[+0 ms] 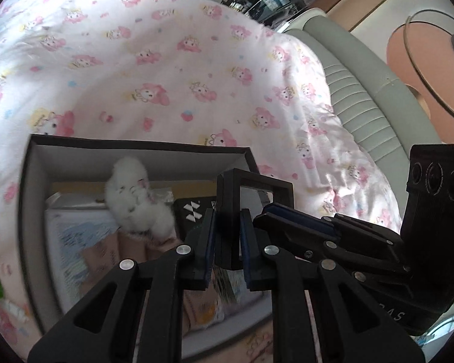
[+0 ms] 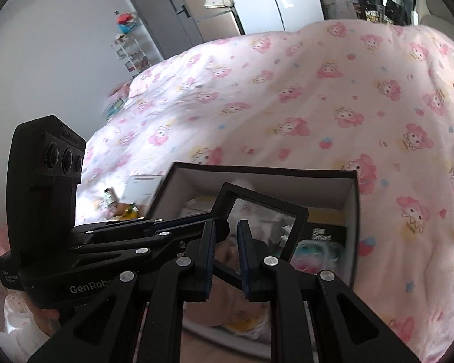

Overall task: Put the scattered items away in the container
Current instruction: 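Carry the black frame into the box and release it with the right gripper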

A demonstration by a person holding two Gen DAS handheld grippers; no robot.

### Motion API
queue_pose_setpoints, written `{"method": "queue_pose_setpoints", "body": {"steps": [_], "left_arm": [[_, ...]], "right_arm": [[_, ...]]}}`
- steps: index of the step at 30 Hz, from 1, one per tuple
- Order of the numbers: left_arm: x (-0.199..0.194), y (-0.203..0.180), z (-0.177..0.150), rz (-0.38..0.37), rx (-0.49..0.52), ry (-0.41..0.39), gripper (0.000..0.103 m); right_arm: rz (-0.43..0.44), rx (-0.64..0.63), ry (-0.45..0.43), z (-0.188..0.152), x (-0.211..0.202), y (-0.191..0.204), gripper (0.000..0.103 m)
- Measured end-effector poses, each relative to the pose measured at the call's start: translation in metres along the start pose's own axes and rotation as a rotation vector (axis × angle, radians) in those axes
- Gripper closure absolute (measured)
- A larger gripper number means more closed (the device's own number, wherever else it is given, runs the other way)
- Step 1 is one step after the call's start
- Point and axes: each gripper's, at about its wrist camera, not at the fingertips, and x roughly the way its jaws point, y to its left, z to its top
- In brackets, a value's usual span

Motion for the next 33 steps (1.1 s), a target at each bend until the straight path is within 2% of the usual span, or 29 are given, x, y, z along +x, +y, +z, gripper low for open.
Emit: {"method": "queue_pose_setpoints", "body": {"steps": [7, 12, 15, 17, 20, 22, 25, 26, 28, 33], "left_arm": [[0.050, 0.018, 0.002, 0.021, -0.059, 0.073, 0.090], [0.078, 0.021, -0.002, 0.067, -0.068, 0.130, 0.089], [0.081, 0.016, -0.004, 0.158, -0.031, 0.136, 0.089], [0.074, 0.013, -0.007, 0.180, -0.025, 0.128, 0.089], [0.062, 0.009, -0.016, 0.179, -0.005, 0.130, 0.088], [0.061, 0.001, -0.024, 0.178, 0.047, 0.176, 0.088], [0.068, -0.009, -0.034, 0.184, 0.106, 0.233, 0.088], [0.074, -0.009, -0.036, 0.208, 0.112, 0.245, 0.088], [0.082, -0.004, -0.035, 0.236, 0.100, 0.253, 0.088], [0.093, 0.005, -0.026, 0.232, 0.067, 0.253, 0.089]], "right_arm": [[0.029, 0.082, 0.057, 0.002, 0.039, -0.048, 0.090], [-0.065, 0.112, 0.111, -0.003, 0.061, -0.066, 0.089], [-0.128, 0.140, 0.125, -0.007, 0.065, -0.078, 0.089], [-0.156, 0.157, 0.111, -0.009, 0.060, -0.083, 0.089], [-0.180, 0.170, 0.075, -0.011, 0.044, -0.084, 0.089], [-0.171, 0.184, 0.055, -0.014, 0.035, -0.085, 0.089], [-0.138, 0.198, 0.085, -0.021, 0.038, -0.085, 0.089], [-0.133, 0.199, 0.103, -0.021, 0.044, -0.084, 0.089], [-0.147, 0.191, 0.135, -0.024, 0.052, -0.081, 0.089], [-0.185, 0.170, 0.137, -0.025, 0.055, -0.079, 0.089]]}}
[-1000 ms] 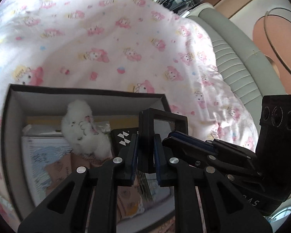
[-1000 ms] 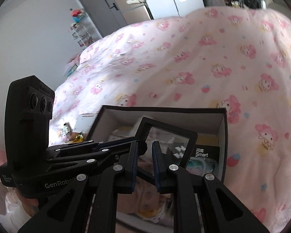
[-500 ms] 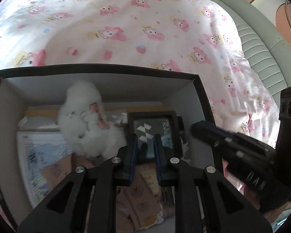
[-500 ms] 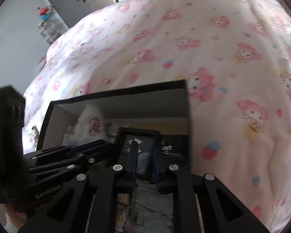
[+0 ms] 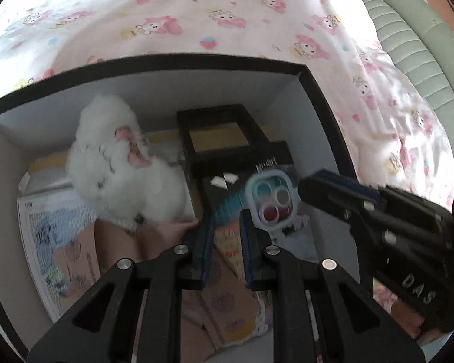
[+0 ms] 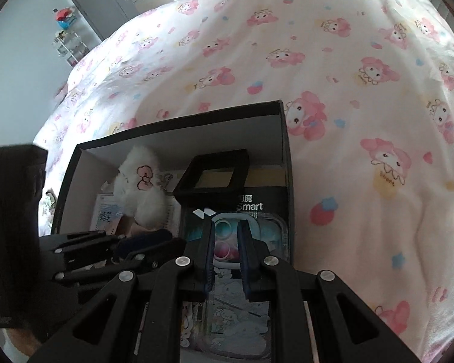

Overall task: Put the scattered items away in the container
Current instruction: 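Carry the black frame into the box and release it with the right gripper, then move the right gripper back to the snack bag on the sheet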

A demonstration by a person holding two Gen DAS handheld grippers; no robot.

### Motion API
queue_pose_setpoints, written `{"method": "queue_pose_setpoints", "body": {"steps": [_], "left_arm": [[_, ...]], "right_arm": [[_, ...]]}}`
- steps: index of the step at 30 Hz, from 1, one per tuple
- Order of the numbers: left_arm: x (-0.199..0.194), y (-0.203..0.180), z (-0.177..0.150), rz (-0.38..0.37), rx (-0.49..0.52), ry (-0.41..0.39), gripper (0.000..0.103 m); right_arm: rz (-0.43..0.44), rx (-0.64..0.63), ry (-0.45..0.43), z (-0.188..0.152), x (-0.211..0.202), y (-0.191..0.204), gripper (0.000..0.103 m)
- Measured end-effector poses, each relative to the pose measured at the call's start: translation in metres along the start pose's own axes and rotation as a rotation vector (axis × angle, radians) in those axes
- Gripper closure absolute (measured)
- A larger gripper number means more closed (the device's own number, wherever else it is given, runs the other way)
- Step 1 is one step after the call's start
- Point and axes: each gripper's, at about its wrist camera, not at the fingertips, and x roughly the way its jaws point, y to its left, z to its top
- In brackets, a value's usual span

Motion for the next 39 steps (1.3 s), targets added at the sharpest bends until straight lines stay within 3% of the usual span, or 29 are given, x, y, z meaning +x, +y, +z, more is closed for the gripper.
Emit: {"method": "queue_pose_setpoints", "body": {"steps": [5, 9, 14, 18, 29, 39], "left_arm": [[0.008, 0.007, 0.016, 0.018, -0.043, -0.023, 0.089], [0.011, 0.009, 0.015, -0.023, -0.067, -0.008, 0.088], [-0.021, 0.004, -0.001, -0.068, -0.042, -0.067, 0.086], [-0.060, -0.009, -0.020, -0.076, -0.002, -0.135, 0.084], [-0.142, 0.002, -0.079, -0.080, 0.029, -0.230, 0.084], [-0.191, 0.054, -0.140, -0.030, -0.053, -0.278, 0.084]], "right_arm": [[-0.013, 0.017, 0.022, 0.004, 0.012, -0.004, 0.089], [-0.028, -0.006, 0.020, 0.005, 0.015, 0.001, 0.089], [-0.077, -0.028, 0.011, 0.000, 0.011, 0.007, 0.088], [-0.058, -0.022, -0.014, -0.004, -0.003, 0.013, 0.087], [-0.019, -0.095, -0.152, -0.051, -0.067, 0.083, 0.086], [0.009, -0.180, -0.158, -0.091, -0.079, 0.162, 0.086]]}}
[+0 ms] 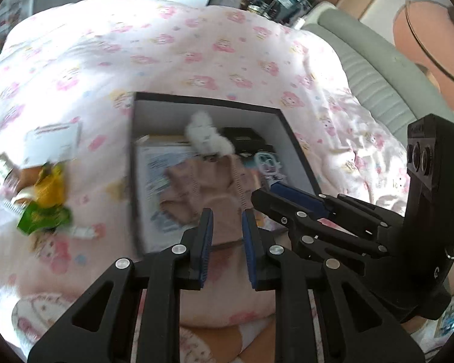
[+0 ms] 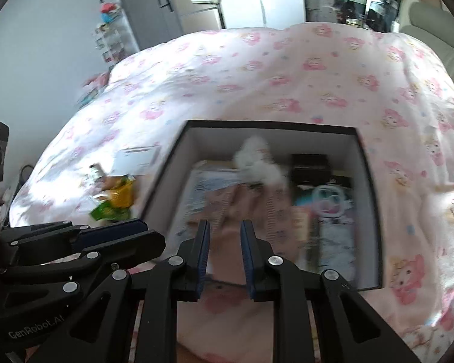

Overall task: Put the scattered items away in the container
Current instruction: 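Move the right gripper back to the snack bag on the sheet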

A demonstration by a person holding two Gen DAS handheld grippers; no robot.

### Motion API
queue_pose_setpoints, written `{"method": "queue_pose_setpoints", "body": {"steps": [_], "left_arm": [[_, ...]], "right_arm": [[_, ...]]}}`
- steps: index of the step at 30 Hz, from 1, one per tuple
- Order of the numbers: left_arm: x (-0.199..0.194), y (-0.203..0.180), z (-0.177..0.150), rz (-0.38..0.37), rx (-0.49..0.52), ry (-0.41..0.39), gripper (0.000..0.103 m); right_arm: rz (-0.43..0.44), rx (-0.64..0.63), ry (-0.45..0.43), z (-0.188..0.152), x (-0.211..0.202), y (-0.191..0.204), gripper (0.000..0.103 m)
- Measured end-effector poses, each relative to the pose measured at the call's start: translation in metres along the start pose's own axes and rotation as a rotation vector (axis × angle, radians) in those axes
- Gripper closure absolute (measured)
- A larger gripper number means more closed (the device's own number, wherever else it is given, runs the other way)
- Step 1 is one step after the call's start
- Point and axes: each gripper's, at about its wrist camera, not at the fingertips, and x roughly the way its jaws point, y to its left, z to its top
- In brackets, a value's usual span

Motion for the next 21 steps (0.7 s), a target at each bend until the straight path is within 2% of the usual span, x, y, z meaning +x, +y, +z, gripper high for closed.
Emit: {"method": "queue_pose_setpoints", "body": {"steps": [5, 9, 14, 17, 21], "left_arm": [[-0.027, 0.040, -0.015, 0.074, -0.049, -0.021, 0.084], [-0.044, 0.083, -0.028, 0.091, -0.127, -0.046, 0.084], [-0.056, 0.142, -0.044, 0.141, -0.238, -0.055, 0.084], [-0.058, 0.171, -0.051, 0.154, -0.297, -0.057, 0.076], [-0.056, 0.208, -0.059, 0.180, -0.366, -0.055, 0.076]], "right_arm": [[0.060, -0.056, 0.042, -0.003, 0.015, 0.045, 0.086], [0.101, -0.112, 0.064, -0.004, 0.030, 0.087, 0.085], [0.177, -0.170, 0.139, -0.002, 0.067, 0.136, 0.083], [0.216, -0.180, 0.184, -0.003, 0.091, 0.158, 0.079], [0.211, -0.191, 0.234, -0.003, 0.121, 0.177, 0.079]]}}
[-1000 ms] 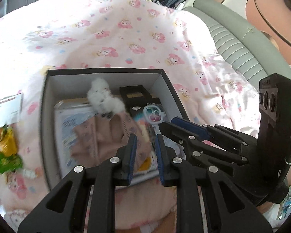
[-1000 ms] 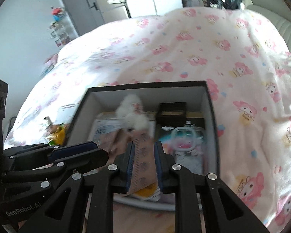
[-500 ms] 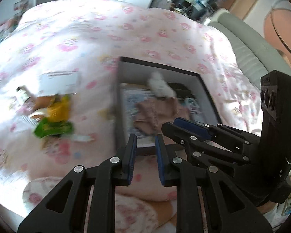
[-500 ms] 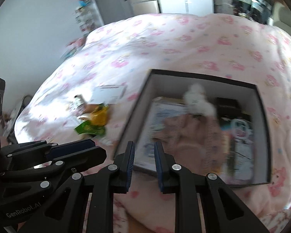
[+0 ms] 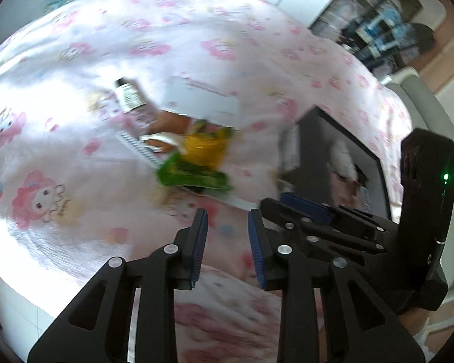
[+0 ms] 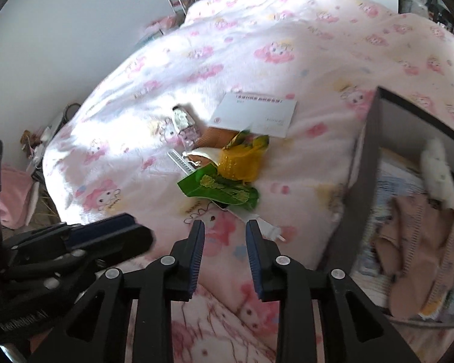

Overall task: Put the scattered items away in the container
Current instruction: 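Move the right gripper back to the snack bag on the sheet, then grasp the yellow-and-green snack bag with the left gripper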

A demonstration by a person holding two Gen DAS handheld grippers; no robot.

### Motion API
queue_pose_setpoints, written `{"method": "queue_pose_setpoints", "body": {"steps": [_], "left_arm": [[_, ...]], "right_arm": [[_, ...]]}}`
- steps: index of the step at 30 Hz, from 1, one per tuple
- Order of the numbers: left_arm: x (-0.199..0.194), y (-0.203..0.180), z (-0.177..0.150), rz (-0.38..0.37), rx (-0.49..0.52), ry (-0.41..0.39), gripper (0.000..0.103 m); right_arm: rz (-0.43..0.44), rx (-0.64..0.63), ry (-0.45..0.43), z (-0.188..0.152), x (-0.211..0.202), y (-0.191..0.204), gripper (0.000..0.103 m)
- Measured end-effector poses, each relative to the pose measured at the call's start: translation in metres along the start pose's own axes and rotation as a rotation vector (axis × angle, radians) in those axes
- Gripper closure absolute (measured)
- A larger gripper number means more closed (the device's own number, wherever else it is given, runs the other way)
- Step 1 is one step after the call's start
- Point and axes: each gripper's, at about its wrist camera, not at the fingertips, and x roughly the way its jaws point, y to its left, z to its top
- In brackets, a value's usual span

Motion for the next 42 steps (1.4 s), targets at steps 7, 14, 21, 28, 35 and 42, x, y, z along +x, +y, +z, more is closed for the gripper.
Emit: {"method": "queue_pose_setpoints", "body": {"steps": [7, 14, 21, 28, 35, 42], "left_arm": [[0.039, 0.054, 0.018, 0.030, -0.090, 0.042, 0.076], [0.086, 0.081, 0.045, -0.023, -0.151, 0.126, 0.071], [0.128, 0.080, 0.058, -0.048, -0.160, 0.241, 0.088], [0.112, 0.079, 0.049, -0.047, -0.157, 0.189, 0.102], [0.074, 0.082, 0.037, -0.004, -0.124, 0.111, 0.103], [0.062, 0.132, 0.045, 0.032, -0.247, 0.086, 0.095]], "right_arm": [[-0.048, 0.016, 0.083, 0.014, 0.048, -0.005, 0.077], [-0.079, 0.054, 0.145, 0.027, 0.086, -0.016, 0.071], [-0.043, 0.120, 0.200, 0.025, 0.112, -0.030, 0.071], [-0.004, 0.130, 0.196, 0.022, 0.107, -0.032, 0.071], [0.009, 0.105, 0.157, 0.019, 0.079, -0.022, 0.071], [-0.015, 0.069, 0.146, 0.027, 0.078, -0.019, 0.071]]}}
